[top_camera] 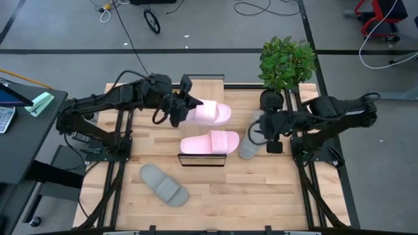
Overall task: Pick and place slides into the shelf
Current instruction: Put the pink slides on top of the shelf
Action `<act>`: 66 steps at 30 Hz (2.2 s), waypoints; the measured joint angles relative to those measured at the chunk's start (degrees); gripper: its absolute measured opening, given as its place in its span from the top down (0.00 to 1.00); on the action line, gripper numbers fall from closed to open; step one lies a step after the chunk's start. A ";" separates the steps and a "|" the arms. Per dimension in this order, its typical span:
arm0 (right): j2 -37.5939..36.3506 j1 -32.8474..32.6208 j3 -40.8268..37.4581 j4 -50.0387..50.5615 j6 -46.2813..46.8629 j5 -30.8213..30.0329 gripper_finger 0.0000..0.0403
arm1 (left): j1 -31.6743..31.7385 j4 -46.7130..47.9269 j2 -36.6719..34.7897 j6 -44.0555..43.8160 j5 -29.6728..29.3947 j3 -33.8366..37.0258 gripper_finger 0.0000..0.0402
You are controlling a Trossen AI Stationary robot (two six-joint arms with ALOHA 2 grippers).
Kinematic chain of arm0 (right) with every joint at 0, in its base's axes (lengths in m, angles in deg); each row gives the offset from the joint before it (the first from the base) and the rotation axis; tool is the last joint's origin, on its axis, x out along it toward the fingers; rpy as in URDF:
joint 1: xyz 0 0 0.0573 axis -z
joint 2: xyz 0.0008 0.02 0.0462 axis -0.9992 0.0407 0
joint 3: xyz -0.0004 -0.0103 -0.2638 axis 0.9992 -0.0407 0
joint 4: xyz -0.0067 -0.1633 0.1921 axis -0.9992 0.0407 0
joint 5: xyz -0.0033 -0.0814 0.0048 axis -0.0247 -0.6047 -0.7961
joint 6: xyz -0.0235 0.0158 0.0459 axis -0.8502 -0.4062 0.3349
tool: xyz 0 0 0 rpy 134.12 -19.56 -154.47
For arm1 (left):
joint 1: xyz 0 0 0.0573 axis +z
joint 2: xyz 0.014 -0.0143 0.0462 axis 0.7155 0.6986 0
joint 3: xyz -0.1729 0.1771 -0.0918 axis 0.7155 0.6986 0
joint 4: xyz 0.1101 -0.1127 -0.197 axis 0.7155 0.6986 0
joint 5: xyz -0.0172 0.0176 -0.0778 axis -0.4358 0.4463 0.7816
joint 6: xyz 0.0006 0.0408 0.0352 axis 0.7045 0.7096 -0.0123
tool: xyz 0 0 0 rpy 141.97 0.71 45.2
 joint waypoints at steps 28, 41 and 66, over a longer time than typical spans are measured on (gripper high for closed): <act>3.04 1.97 0.00 -15.01 -40.65 -8.25 0.46 | 4.98 -5.13 4.55 -3.01 6.46 0.01 0.96; 2.96 3.89 0.00 -20.08 -43.21 -10.77 0.42 | 5.15 -4.79 4.90 -4.59 7.10 0.01 0.96; -7.16 13.66 0.87 -2.37 43.57 -2.18 0.49 | 6.39 -4.36 4.90 -3.92 7.03 0.01 0.97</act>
